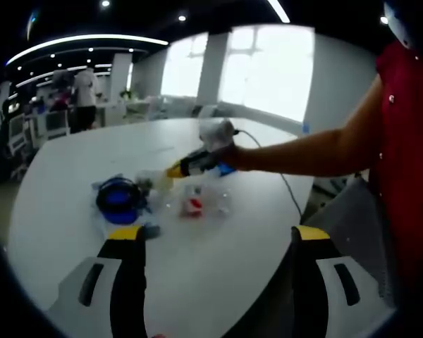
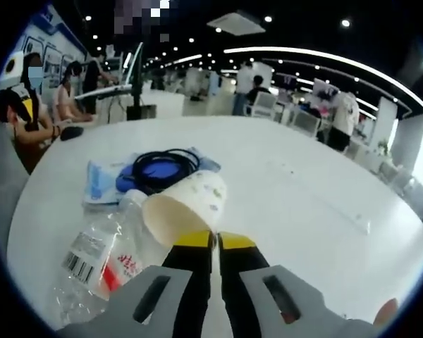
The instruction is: Arrange the tabletop items into an orderly group along one side of the table until the central work area is clear of visible clutter.
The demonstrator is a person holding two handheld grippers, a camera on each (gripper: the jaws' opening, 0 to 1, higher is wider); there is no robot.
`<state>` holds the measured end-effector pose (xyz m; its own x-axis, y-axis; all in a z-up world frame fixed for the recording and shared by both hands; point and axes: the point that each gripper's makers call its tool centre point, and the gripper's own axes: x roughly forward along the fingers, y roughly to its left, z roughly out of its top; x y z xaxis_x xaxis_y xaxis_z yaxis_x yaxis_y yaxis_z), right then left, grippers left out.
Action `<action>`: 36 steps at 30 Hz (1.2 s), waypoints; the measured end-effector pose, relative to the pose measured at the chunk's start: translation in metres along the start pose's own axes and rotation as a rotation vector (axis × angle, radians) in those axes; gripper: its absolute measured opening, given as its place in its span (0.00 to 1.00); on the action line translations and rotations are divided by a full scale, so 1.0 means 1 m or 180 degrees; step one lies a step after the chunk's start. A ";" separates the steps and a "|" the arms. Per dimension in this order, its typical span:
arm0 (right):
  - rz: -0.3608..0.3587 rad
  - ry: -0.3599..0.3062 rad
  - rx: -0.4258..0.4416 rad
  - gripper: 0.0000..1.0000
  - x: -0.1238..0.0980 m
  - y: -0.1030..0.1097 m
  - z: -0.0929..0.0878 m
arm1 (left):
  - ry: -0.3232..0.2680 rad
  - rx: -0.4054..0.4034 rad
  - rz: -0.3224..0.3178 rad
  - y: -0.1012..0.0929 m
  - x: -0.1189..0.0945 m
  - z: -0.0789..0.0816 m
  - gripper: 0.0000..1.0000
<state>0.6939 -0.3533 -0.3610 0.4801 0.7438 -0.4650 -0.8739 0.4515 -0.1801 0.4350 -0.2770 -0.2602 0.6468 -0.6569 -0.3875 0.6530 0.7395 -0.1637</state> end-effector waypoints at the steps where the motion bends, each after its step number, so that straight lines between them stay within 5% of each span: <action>1: -0.0003 0.0003 -0.0001 0.03 0.000 0.000 0.000 | 0.0001 0.0001 0.0001 0.000 0.000 0.000 0.82; 23: -0.0104 0.0104 -0.0017 0.02 -0.024 -0.022 0.019 | -0.0064 0.0037 0.0003 -0.001 -0.001 0.005 0.82; 36: 0.0097 0.0209 -0.0087 0.02 -0.067 -0.021 0.058 | -0.0172 0.0160 -0.0050 -0.008 -0.003 0.014 0.82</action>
<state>0.6849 -0.3844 -0.2760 0.4479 0.7228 -0.5262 -0.8903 0.4147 -0.1882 0.4334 -0.2826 -0.2452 0.6557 -0.6764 -0.3356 0.6814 0.7215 -0.1230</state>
